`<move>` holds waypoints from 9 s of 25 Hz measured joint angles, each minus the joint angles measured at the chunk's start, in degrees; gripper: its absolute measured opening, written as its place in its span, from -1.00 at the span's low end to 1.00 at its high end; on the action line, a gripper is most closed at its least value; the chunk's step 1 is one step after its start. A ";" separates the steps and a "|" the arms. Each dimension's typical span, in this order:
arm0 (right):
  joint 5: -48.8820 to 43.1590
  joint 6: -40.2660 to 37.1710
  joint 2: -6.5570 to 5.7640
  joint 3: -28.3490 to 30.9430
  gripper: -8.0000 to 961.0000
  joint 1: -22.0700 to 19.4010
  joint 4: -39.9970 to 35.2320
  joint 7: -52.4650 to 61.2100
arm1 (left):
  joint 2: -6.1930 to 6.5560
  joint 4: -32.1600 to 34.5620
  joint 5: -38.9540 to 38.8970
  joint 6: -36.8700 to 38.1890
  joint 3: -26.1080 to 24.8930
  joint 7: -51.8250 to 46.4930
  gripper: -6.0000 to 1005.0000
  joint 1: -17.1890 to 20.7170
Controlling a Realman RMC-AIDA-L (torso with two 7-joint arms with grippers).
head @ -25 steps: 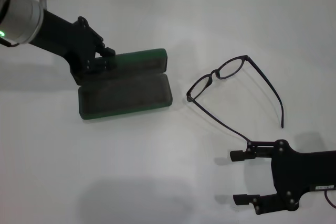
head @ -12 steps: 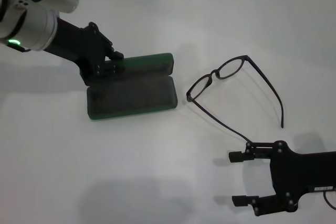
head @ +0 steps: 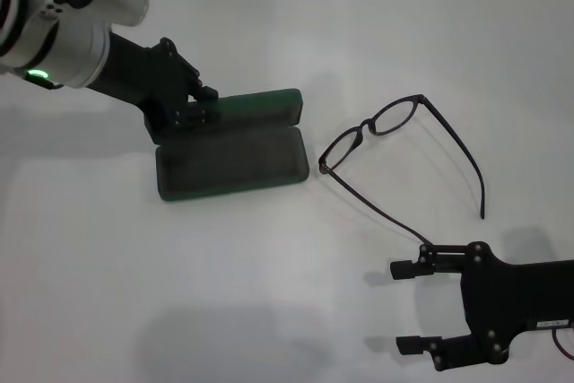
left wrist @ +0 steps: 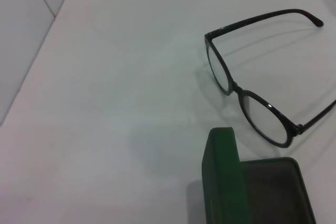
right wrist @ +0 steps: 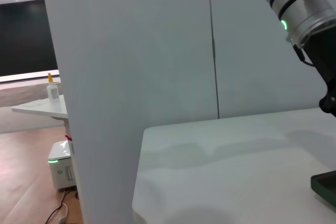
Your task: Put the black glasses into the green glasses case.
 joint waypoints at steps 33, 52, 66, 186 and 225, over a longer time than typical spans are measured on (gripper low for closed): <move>-0.10 0.02 -0.11 -0.02 0.47 -0.01 -0.36 0.00 | 2.33 -7.24 -20.99 5.24 -13.36 -5.94 0.40 1.57; 0.36 -0.12 -0.56 1.14 0.45 -0.82 -0.46 0.00 | 2.51 -15.35 -36.32 11.93 -14.64 16.80 0.51 23.60; 0.22 2.36 -0.85 2.72 0.43 -0.95 -0.21 -0.08 | -2.51 -15.17 -28.46 9.70 -14.69 27.39 0.51 30.68; -34.71 35.27 1.14 -23.93 0.15 44.09 -2.64 24.12 | -2.47 -20.40 -27.11 12.31 -14.22 28.78 0.51 23.53; -41.57 23.56 -0.04 -6.40 -0.87 44.93 -5.54 24.84 | -2.29 -20.49 -27.11 11.87 -14.27 27.99 0.51 23.26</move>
